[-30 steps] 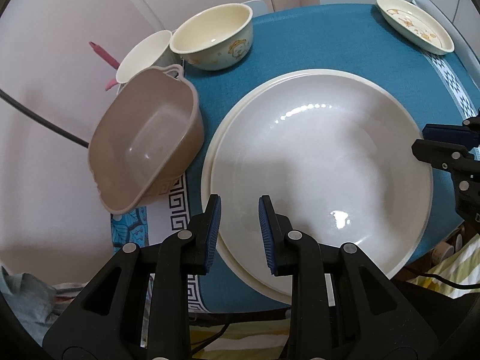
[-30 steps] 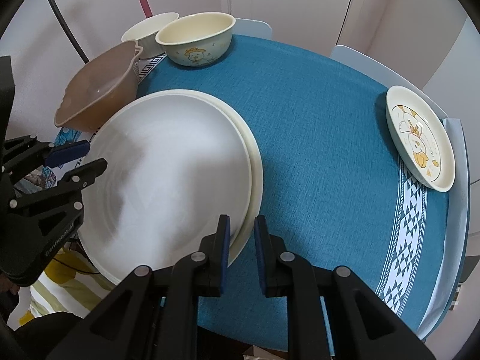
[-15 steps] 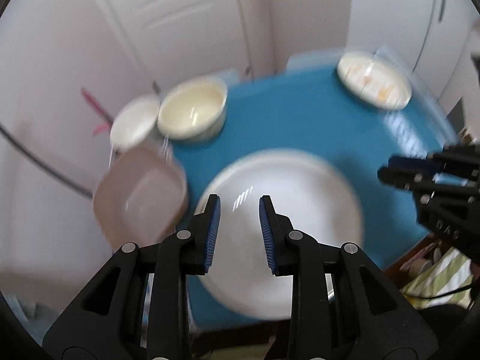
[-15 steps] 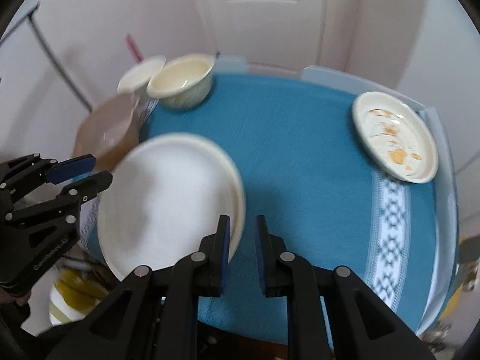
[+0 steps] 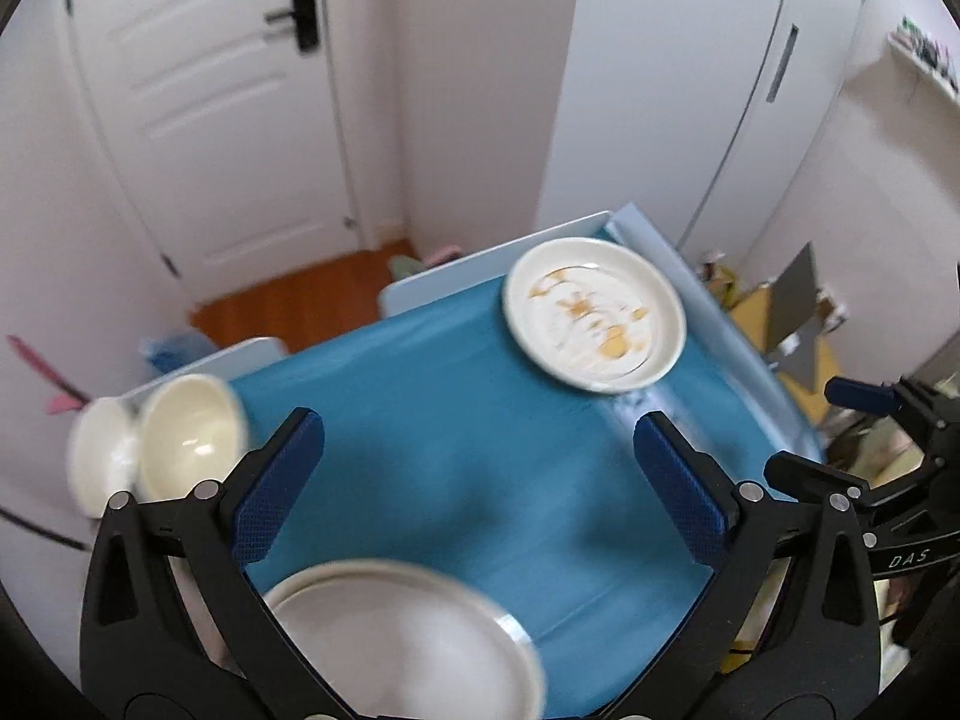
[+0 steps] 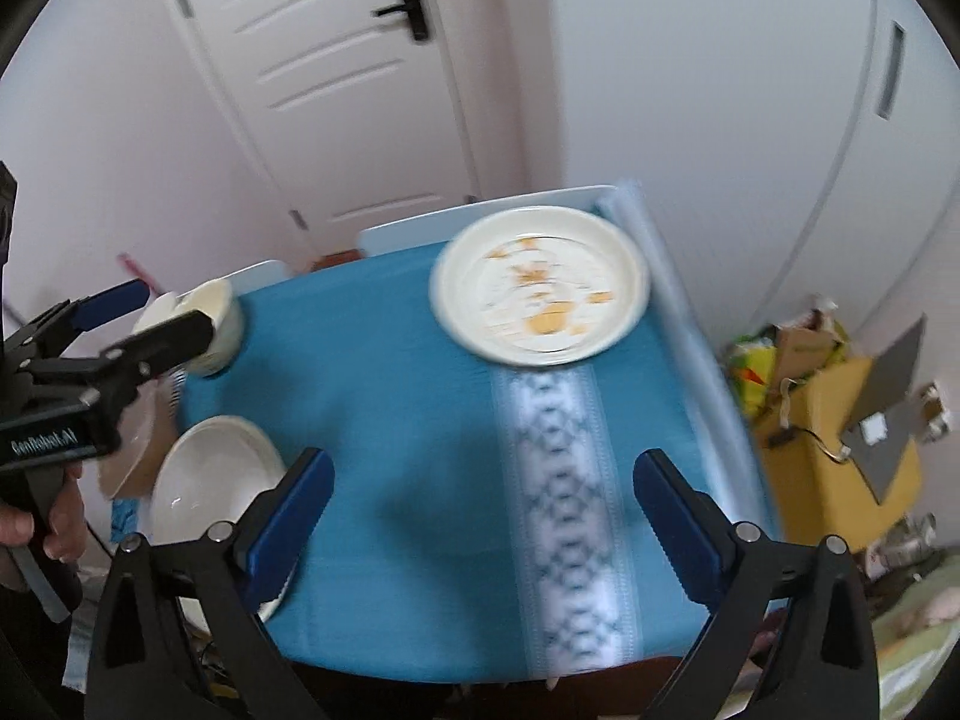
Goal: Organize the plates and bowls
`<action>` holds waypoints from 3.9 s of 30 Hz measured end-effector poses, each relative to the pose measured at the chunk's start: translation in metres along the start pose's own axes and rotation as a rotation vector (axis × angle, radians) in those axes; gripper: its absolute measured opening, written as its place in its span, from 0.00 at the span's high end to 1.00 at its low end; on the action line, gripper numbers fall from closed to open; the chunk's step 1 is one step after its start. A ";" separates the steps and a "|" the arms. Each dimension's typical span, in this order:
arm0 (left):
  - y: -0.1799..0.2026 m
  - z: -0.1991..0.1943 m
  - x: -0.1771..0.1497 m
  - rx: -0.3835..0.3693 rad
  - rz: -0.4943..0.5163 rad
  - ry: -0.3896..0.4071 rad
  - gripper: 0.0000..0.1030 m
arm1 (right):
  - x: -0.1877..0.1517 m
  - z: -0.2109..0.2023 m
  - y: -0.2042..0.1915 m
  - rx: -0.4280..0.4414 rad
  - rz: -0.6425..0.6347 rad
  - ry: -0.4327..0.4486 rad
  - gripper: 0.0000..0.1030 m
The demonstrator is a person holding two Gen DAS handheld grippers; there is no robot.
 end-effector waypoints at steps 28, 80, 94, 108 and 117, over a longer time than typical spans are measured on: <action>0.083 0.235 0.075 -0.056 0.099 -0.282 0.80 | 0.049 0.132 0.157 0.212 0.455 -0.002 0.74; -0.085 0.003 -0.149 0.288 -0.478 -0.258 0.82 | 0.014 0.086 -0.057 0.471 -0.206 -0.232 0.86; -0.118 0.044 -0.223 0.163 -0.388 -0.346 0.82 | -0.053 0.125 -0.102 0.353 -0.184 -0.289 0.86; -0.092 0.041 -0.204 0.320 -0.102 -0.304 0.82 | -0.070 0.122 -0.130 0.226 -0.244 -0.271 0.86; -0.084 0.040 -0.200 0.388 -0.013 -0.294 0.82 | -0.080 0.123 -0.129 0.188 -0.243 -0.301 0.86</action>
Point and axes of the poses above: each gripper's, at about its wrist camera, not at the fingertips, and z roughly the way its jaws point, y to its right, x to its top, the point moved 1 cm from there along z, roughly the way its jaws point, and after that the axes turned 15 degrees about x, right-handed, at the moved point
